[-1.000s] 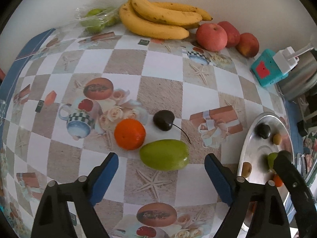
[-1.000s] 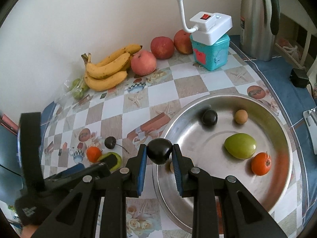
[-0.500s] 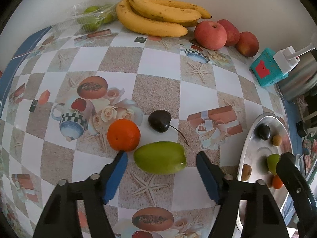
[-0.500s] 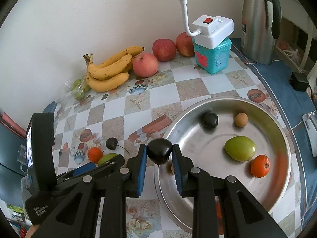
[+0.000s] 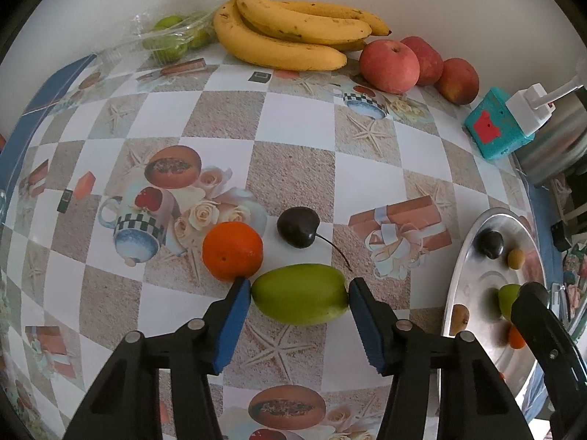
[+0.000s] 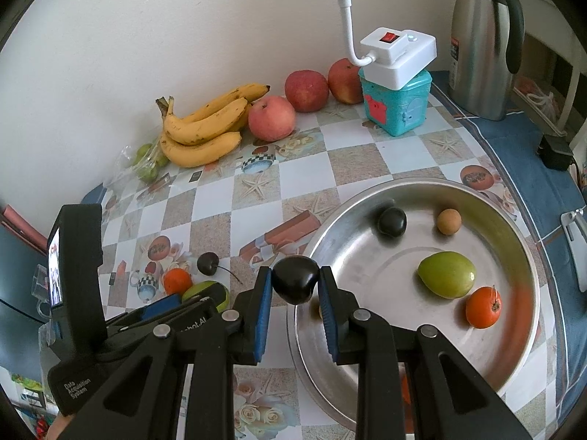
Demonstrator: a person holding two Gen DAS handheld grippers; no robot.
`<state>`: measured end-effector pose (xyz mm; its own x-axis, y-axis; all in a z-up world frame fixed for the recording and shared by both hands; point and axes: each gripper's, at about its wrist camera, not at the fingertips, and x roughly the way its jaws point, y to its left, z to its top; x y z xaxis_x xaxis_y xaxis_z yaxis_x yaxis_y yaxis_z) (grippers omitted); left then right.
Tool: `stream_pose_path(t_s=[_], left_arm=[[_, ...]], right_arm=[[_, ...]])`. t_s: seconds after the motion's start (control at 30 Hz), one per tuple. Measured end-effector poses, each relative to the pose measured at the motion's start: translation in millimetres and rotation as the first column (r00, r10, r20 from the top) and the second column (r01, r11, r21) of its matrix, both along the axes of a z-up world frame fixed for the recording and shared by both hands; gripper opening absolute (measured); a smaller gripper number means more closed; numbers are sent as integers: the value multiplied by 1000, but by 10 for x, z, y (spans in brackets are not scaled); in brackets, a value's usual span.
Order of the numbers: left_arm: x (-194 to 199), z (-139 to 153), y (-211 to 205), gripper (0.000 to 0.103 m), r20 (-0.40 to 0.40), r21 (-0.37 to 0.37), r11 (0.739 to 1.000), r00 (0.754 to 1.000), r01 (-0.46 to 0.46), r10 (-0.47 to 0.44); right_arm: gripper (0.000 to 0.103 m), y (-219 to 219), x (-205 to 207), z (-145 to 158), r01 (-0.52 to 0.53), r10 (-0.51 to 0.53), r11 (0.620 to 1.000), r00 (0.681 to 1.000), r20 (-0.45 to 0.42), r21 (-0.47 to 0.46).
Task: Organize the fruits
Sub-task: 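Hold the plum up with the right tool while the left tool grasps the large green pear, then carry the plum in the right tool while the left tool carries the pear over the plate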
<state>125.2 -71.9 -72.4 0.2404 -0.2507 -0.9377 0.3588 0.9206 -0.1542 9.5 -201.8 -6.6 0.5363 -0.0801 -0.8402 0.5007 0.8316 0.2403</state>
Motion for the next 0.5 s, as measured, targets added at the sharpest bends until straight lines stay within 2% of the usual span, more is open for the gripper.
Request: stream_pose_path(t_s=[0.2, 0.5], left_arm=[[-5, 6, 0, 58, -3, -2, 1000, 1000, 1, -1], [-41, 77, 12, 58, -20, -48, 999, 1000, 3, -4]], right_arm=[[26, 14, 2, -8, -3, 3, 1000, 1000, -3, -2], [26, 23, 5, -9, -5, 5, 1000, 1000, -5, -2]])
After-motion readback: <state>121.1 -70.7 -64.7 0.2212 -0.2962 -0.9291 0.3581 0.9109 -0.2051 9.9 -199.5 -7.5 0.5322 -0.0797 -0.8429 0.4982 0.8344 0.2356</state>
